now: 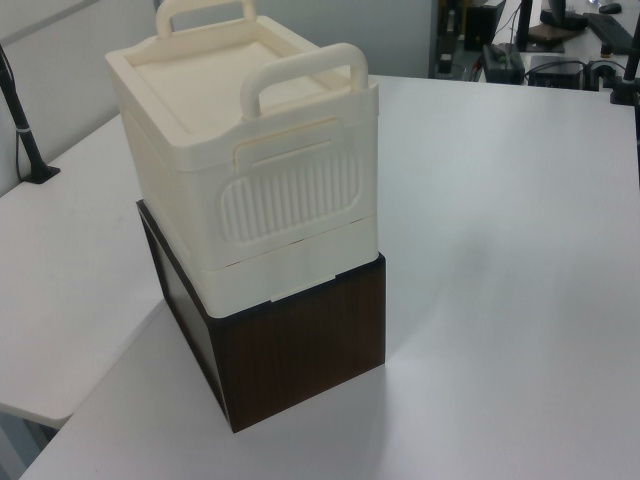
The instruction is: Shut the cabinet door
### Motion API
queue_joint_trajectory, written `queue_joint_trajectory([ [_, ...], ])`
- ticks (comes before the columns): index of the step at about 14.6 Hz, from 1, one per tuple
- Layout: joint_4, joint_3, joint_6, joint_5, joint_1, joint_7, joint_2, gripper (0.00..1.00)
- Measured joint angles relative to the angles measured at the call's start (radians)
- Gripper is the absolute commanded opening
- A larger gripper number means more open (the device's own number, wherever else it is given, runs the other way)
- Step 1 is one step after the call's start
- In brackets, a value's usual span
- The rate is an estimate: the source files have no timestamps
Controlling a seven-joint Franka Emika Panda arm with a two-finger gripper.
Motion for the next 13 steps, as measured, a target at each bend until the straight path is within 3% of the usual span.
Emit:
queue_joint_trajectory([
  [1, -0.01, -0.01, -0.014, -0.011, -0.012, 0.018, -0.005, 0.19],
  [3, -0.04, -0.011, -0.017, -0.05, -0.014, 0.04, -0.017, 0.47],
  [5, -0.064, -0.009, -0.017, -0.072, -0.013, 0.071, -0.026, 0.98],
  [13, -0.077, -0.012, -0.017, -0.08, -0.017, 0.132, -0.036, 1.0],
])
